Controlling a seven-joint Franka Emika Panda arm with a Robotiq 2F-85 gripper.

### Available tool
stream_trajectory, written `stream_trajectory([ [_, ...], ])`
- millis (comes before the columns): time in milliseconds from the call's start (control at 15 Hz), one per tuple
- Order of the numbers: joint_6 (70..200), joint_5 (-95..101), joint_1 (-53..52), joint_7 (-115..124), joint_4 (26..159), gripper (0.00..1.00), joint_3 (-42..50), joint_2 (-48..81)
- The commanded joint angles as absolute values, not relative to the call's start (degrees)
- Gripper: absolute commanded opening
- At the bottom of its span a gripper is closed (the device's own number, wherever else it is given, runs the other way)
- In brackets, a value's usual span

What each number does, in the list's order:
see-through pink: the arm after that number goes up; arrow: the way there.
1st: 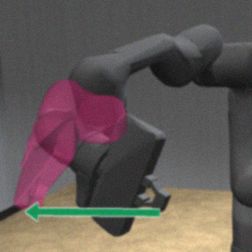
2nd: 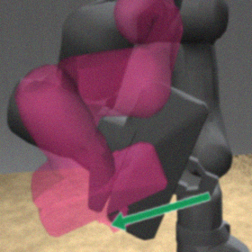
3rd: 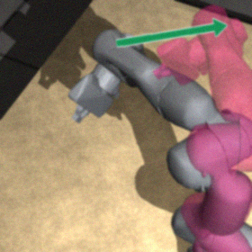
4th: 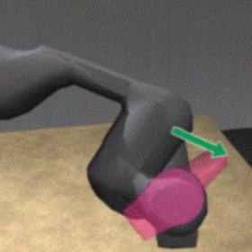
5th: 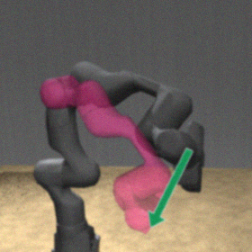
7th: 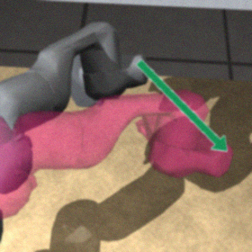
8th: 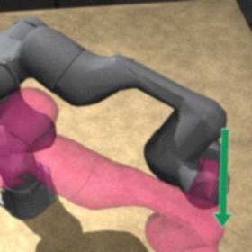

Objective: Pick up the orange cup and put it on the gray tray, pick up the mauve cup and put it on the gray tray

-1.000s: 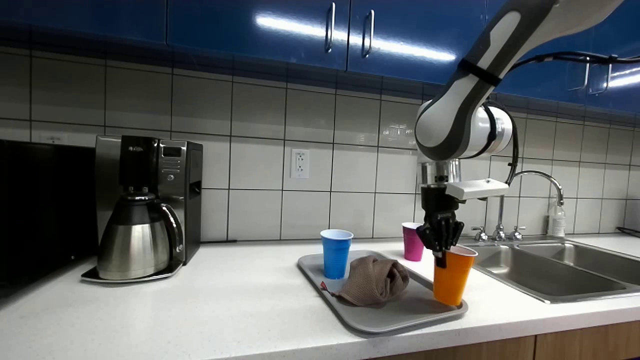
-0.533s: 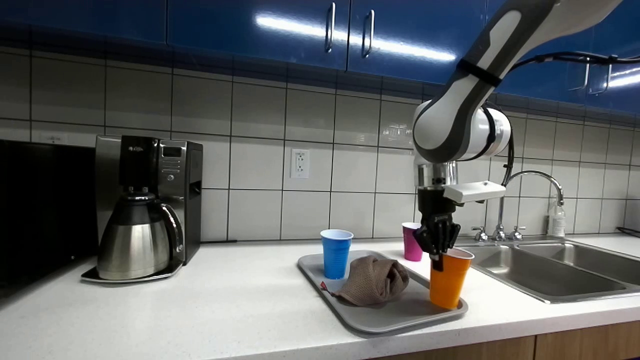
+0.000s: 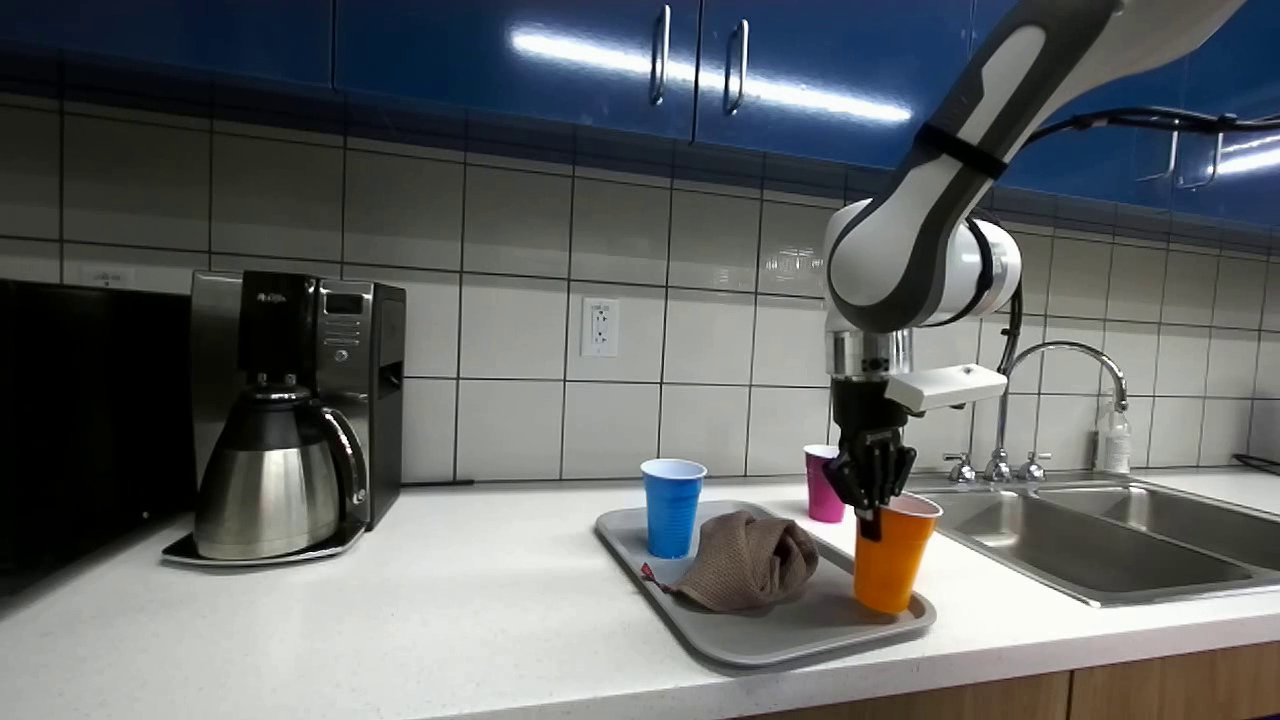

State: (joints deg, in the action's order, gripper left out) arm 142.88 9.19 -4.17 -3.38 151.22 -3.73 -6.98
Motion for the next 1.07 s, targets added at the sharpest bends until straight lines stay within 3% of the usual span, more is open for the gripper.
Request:
stream_trajectory([
  [0, 144.3, 11.5, -3.7, -0.3, 151.4, 0.01, -4.4, -6.5],
  [267, 145.0, 13.4, -3.6, 1.6, 151.1, 0.01, -4.4, -5.4],
  [333, 145.1, 13.8, -3.6, 2.1, 151.1, 0.09, -4.4, -5.2],
  [400, 145.1, 14.1, -3.6, 2.6, 151.1, 0.30, -4.4, -5.0],
  [1000, 144.2, 13.5, -3.7, 3.1, 151.5, 0.96, -4.1, -6.4],
])
